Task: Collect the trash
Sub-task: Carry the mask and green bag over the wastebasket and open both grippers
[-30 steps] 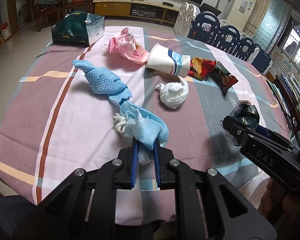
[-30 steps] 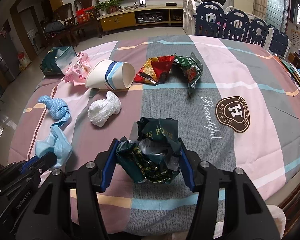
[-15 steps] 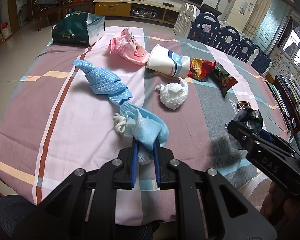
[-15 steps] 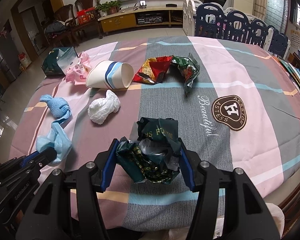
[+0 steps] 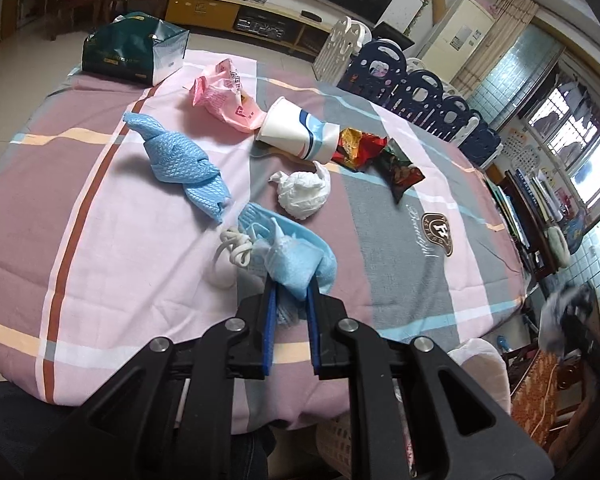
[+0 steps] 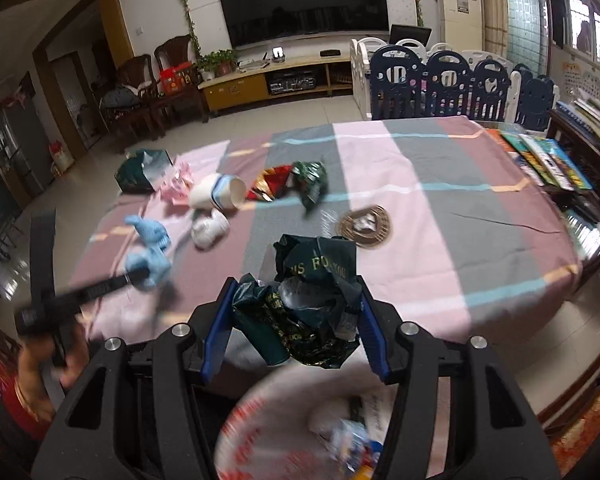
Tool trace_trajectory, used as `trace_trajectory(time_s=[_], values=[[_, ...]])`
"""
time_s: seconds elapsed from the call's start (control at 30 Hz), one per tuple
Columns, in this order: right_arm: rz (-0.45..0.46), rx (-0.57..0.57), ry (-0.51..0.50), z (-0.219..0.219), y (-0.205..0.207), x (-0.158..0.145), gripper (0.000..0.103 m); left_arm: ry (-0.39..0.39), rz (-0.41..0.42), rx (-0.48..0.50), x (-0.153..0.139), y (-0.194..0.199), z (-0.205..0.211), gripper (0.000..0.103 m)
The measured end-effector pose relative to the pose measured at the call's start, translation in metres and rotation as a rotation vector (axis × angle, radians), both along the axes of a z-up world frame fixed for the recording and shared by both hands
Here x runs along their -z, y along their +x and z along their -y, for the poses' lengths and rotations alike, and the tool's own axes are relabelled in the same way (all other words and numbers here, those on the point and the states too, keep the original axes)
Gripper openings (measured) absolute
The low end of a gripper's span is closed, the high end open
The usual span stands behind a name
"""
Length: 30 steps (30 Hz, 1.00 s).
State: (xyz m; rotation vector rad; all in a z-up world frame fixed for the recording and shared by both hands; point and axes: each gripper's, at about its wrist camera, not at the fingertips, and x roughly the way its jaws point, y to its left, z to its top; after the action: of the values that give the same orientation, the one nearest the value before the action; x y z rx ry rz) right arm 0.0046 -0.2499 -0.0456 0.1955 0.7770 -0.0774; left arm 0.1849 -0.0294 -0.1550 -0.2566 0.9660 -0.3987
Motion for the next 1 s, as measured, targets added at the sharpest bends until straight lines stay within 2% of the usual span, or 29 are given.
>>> trace_trajectory(time_s=[0.07, 0.17, 0.23, 0.33, 0.47, 0.5, 0.67, 0.73, 0.77, 0.8, 0.83, 0.93, 1.0], values=[[-0.050, -0.009, -0.007, 0.007, -0.019, 0.011, 0.056, -0.026, -0.009, 0.015, 0.000, -0.001, 0.000, 0.014], [-0.155, -0.004, 0.033, 0.017, -0.041, 0.045, 0.057, -0.059, -0.018, 0.057, -0.001, -0.005, 0.002, 0.014], [-0.244, 0.018, 0.060, 0.020, -0.052, 0.073, 0.063, -0.082, -0.019, 0.098, -0.002, -0.010, 0.005, 0.014], [-0.314, 0.065, 0.105, 0.025, -0.060, 0.098, 0.072, -0.124, -0.025, 0.171, -0.005, -0.023, 0.014, 0.014], [-0.254, 0.147, 0.164, 0.045, -0.067, 0.088, 0.079, -0.160, -0.027, 0.327, -0.011, -0.047, 0.044, 0.014], [-0.225, 0.180, 0.179, 0.054, -0.069, 0.081, 0.082, -0.165, -0.027, 0.390, -0.012, -0.057, 0.056, 0.014], [-0.105, 0.310, 0.254, 0.092, -0.086, 0.053, 0.084, -0.133, -0.010, 0.685, -0.018, -0.108, 0.116, 0.016], [-0.076, 0.359, 0.271, 0.104, -0.093, 0.049, 0.084, -0.089, -0.027, 0.786, -0.014, -0.128, 0.139, 0.023], [-0.072, 0.377, 0.283, 0.108, -0.093, 0.048, 0.084, -0.052, -0.031, 0.816, -0.010, -0.135, 0.148, 0.040], [-0.075, 0.382, 0.294, 0.110, -0.092, 0.049, 0.085, -0.014, -0.024, 0.828, -0.008, -0.139, 0.153, 0.061], [-0.080, 0.383, 0.304, 0.111, -0.089, 0.051, 0.085, 0.010, -0.007, 0.825, -0.008, -0.141, 0.155, 0.068], [-0.088, 0.366, 0.308, 0.104, -0.080, 0.054, 0.085, 0.008, 0.037, 0.742, -0.017, -0.131, 0.140, 0.077], [-0.095, 0.341, 0.304, 0.095, -0.071, 0.055, 0.085, -0.016, 0.040, 0.614, -0.025, -0.110, 0.119, 0.083]])
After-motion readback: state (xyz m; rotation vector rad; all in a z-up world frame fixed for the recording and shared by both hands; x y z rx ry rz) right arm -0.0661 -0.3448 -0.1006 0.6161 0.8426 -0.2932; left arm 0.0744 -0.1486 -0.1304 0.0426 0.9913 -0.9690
